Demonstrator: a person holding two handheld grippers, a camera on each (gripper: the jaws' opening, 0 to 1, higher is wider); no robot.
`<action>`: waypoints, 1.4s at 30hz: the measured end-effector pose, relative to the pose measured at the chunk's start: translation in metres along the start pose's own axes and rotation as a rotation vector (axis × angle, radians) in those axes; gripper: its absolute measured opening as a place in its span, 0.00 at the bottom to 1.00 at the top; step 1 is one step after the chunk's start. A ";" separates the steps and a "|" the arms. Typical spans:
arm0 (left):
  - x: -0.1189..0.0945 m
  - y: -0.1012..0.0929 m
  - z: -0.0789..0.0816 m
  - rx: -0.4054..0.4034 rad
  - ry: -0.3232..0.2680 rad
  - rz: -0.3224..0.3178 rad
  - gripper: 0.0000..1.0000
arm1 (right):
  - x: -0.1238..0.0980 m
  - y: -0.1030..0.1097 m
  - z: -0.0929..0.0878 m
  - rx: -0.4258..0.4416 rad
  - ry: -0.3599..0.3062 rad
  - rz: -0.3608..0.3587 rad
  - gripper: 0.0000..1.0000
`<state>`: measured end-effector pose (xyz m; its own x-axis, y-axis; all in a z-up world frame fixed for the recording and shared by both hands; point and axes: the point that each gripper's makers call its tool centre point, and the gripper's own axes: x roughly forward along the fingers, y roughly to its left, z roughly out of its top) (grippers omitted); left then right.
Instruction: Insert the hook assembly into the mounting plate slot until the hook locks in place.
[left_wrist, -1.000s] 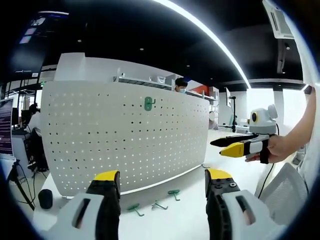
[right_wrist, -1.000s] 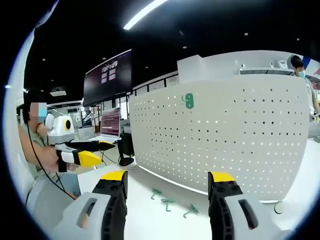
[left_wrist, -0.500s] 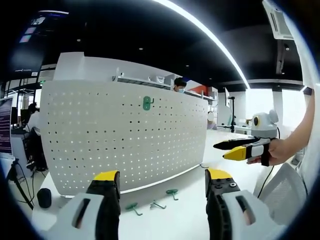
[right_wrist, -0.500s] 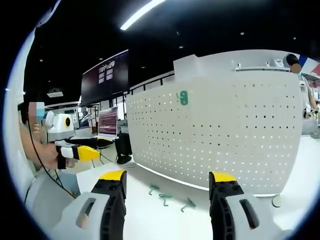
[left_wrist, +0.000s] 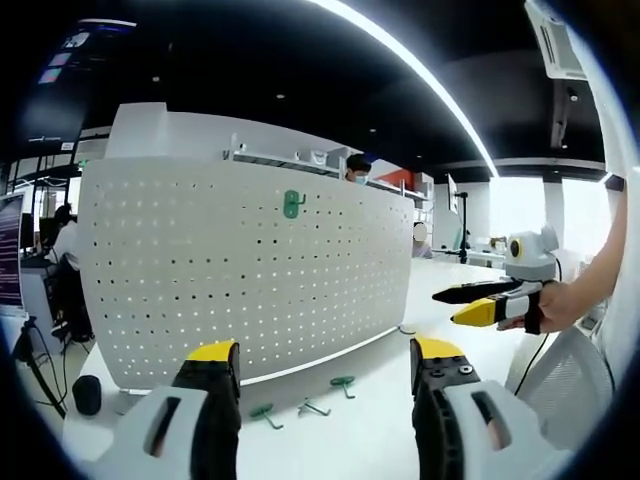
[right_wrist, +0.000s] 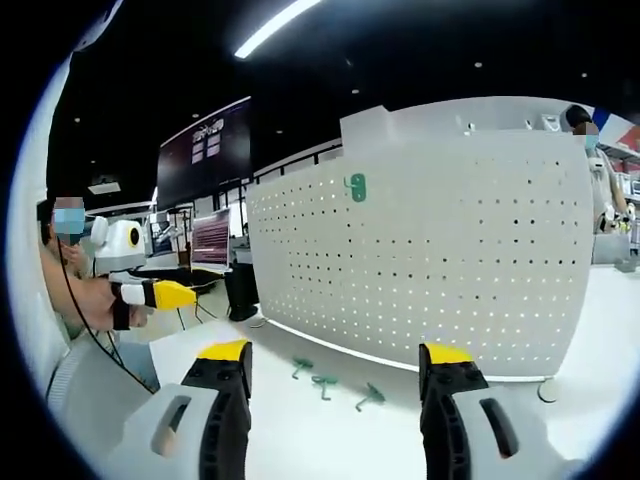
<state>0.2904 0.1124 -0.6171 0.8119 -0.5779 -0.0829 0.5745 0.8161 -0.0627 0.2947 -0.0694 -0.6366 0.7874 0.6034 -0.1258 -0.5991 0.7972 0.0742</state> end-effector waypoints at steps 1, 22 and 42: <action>0.000 0.000 -0.002 0.001 0.004 0.001 0.71 | 0.000 0.000 -0.001 0.000 0.002 -0.001 0.66; -0.006 -0.001 -0.010 -0.020 0.015 0.005 0.71 | -0.010 -0.004 -0.014 0.022 0.010 -0.020 0.67; -0.004 -0.001 -0.013 -0.005 0.029 -0.004 0.71 | -0.011 -0.002 -0.016 0.024 0.011 -0.014 0.67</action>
<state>0.2849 0.1138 -0.6297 0.8060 -0.5813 -0.1117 0.5774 0.8136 -0.0683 0.2851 -0.0776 -0.6514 0.7942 0.5918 -0.1378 -0.5840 0.8061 0.0957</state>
